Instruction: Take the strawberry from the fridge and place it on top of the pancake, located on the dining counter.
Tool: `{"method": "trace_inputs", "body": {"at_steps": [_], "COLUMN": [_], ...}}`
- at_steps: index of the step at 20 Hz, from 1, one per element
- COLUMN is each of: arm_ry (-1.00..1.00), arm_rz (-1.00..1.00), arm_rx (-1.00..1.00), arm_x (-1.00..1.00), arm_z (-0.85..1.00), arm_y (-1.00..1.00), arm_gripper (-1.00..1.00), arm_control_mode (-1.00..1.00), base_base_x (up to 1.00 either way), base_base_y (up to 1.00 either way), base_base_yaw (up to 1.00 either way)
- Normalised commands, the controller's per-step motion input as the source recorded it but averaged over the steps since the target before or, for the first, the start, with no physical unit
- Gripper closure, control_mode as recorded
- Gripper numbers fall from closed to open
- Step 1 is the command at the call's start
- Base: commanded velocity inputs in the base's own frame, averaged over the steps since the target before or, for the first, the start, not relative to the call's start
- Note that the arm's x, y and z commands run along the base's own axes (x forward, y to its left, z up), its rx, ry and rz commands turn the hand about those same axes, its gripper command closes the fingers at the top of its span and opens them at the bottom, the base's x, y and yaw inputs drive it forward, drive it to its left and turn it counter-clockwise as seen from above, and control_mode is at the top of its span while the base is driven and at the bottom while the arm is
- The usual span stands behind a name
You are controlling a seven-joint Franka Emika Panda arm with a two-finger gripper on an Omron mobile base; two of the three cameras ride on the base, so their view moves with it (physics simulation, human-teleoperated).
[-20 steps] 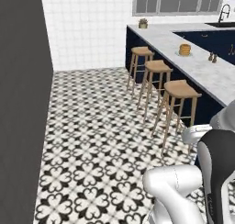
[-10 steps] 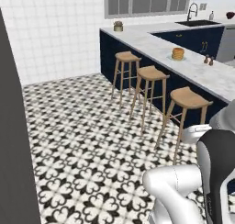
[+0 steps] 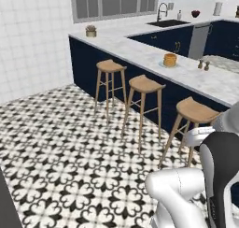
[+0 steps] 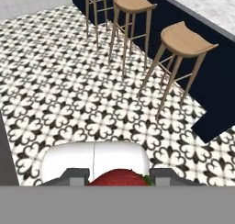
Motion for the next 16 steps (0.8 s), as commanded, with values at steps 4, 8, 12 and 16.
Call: {"method": "trace_inputs", "body": {"at_steps": [4,8,12,16], "arm_ry": [0.00,0.00,0.00,0.00], "arm_rz": [0.00,0.00,0.00,0.00], "arm_rx": [0.00,0.00,0.00,0.00], "arm_x": [0.00,0.00,0.00,0.00], "arm_z": [0.00,0.00,0.00,0.00], "arm_y": [0.00,0.00,0.00,0.00], "arm_gripper": [1.00,1.00,1.00,1.00], "arm_control_mode": [1.00,1.00,1.00,1.00], "base_base_x": [1.00,1.00,1.00,1.00], "base_base_y": [0.62,0.53,0.55,0.54], "base_base_yaw": [-0.39,-0.41,-0.41,-0.41]}}
